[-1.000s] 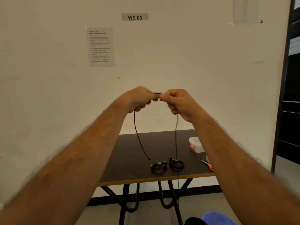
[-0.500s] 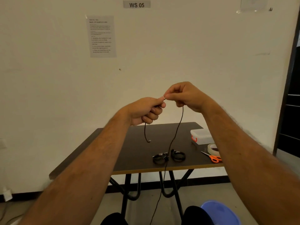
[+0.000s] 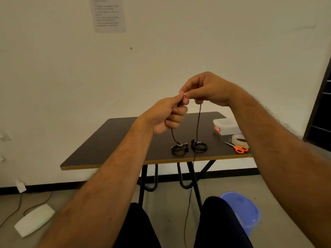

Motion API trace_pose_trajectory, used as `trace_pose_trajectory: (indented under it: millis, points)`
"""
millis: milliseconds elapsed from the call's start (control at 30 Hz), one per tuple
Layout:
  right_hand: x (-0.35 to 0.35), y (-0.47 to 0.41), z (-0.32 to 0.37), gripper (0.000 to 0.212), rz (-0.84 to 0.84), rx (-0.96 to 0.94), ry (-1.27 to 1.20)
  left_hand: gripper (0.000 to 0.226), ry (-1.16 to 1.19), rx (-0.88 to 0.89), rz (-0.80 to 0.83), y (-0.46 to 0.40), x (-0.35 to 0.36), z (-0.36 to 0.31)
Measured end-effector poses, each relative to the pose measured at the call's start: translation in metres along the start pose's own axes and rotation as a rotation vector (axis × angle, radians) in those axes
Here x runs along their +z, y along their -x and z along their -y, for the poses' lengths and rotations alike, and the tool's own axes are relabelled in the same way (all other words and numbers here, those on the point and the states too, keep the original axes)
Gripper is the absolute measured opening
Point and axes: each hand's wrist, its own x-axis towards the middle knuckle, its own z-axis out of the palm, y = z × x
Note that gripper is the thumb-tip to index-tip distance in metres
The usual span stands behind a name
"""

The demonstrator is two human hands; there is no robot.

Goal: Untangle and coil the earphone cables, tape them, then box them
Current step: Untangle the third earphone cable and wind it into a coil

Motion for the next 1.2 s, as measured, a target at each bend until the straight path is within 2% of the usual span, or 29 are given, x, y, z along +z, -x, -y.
trace_pose_trajectory:
  millis: [100,233,433,633,733,867,967,1067,1200]
  points:
    - [0.017,0.002,-0.007,0.008,-0.151,-0.057,0.091,0.039,0.116,0.0,-0.006,0.01,0.008,0.022]
    - [0.042,0.006,-0.026,0.009,-0.322,-0.118,0.001,0.041,0.274,0.013,-0.023,0.024,0.021,0.047]
    - [0.087,0.025,-0.057,0.01,-0.442,-0.033,-0.128,0.042,0.37,0.012,-0.04,0.043,0.038,0.082]
    - [0.151,0.067,-0.084,0.025,-0.297,0.189,-0.328,0.04,0.352,0.095,-0.16,0.043,0.044,0.097]
    - [0.174,0.094,-0.094,0.025,-0.276,0.196,-0.392,0.04,0.285,0.095,-0.212,0.046,0.04,0.112]
    - [0.188,0.116,-0.103,0.024,-0.334,0.227,-0.473,0.04,0.144,0.072,-0.228,0.056,0.04,0.131]
    - [0.198,0.125,-0.111,0.018,-0.307,0.27,-0.439,0.041,0.115,0.132,-0.279,0.059,0.04,0.132]
    - [0.213,0.136,-0.111,0.025,-0.259,0.318,-0.42,0.04,0.12,0.226,-0.337,0.061,0.041,0.128]
    - [0.224,0.147,-0.098,0.027,-0.224,0.274,-0.379,0.036,0.052,0.332,-0.385,0.061,0.043,0.129]
